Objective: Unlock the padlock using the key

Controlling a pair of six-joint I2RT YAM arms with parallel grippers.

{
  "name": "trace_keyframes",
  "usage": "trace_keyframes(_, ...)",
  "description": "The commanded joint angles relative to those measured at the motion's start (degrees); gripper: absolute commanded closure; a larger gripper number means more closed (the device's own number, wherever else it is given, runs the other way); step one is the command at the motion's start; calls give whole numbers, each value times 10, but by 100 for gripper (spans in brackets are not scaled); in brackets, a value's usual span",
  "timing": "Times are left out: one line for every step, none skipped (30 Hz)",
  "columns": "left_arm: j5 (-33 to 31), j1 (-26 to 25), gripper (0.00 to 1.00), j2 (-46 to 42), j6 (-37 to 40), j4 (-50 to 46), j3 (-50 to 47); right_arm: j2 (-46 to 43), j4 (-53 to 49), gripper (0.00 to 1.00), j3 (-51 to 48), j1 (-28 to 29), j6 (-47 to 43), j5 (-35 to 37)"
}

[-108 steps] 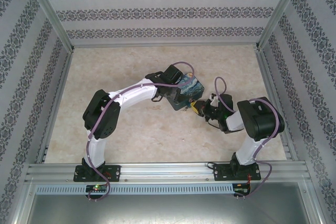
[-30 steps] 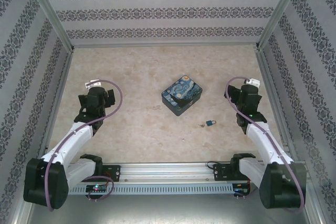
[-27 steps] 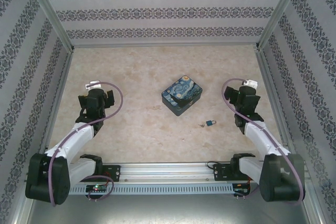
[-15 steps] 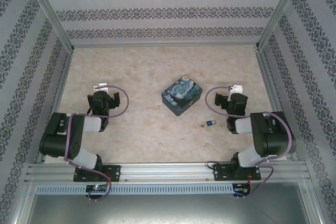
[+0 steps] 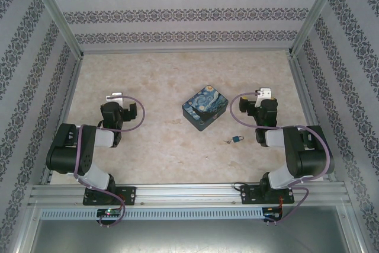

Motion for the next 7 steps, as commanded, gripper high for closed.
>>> trace_keyframes(8,8,1,-2,5,26,9,-4,2,2,11,-10,-4,-26)
trace_keyframes(8,8,1,-3,5,24,9,-4,3,2,11,-9,-4,-25)
trace_keyframes(8,8,1,-2,5,26,9,-4,4,2,10,-9,-4,-26)
trace_keyframes(7,8,1,-3,4,25,9,-5,4,2,10,-9,-5,-26)
trace_keyframes(8,8,1,-2,4,26,9,-6,6,2,9,-9,-6,-26)
trace_keyframes(7,8,1,-2,5,26,9,-7,11,2,5,-9,-6,-26)
trace_keyframes(6,7,0,-2,6,29,7,-9,9,2,5,-9,-6,-26)
